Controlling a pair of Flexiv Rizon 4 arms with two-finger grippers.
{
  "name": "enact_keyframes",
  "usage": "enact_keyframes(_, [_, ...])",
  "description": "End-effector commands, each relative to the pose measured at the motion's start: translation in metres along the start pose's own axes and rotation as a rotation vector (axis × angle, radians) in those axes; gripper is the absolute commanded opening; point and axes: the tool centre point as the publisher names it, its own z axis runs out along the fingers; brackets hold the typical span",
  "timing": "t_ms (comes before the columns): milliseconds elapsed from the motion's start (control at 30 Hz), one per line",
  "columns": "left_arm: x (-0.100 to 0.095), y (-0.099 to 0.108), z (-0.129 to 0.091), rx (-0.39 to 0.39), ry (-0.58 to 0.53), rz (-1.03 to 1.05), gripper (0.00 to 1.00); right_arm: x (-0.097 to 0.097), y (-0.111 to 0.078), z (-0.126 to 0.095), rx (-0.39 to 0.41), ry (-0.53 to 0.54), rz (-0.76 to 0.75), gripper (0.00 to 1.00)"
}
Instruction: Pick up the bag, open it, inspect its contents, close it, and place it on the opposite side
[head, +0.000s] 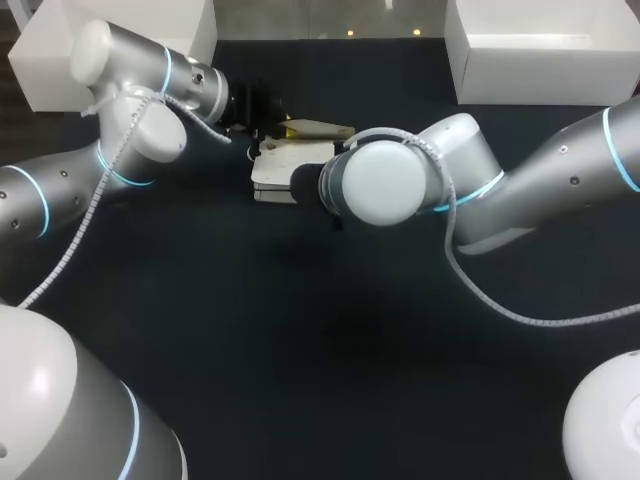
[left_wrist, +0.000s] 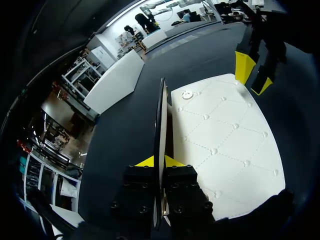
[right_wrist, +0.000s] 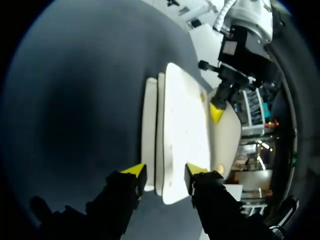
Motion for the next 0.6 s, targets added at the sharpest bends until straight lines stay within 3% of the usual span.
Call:
enact_keyframes(33, [0.000,0.001,-0.001,0.005,0.005,0.001,0.00,-0.003,0.004,0.008,0.021,0.002,-0.008,0.47])
enact_keyframes(600, [0.002,0.004,-0.002,0.010,0.016,-0.005,0.00,-0.008,0.001,0.020,0.051,-0.002,0.000,0.31])
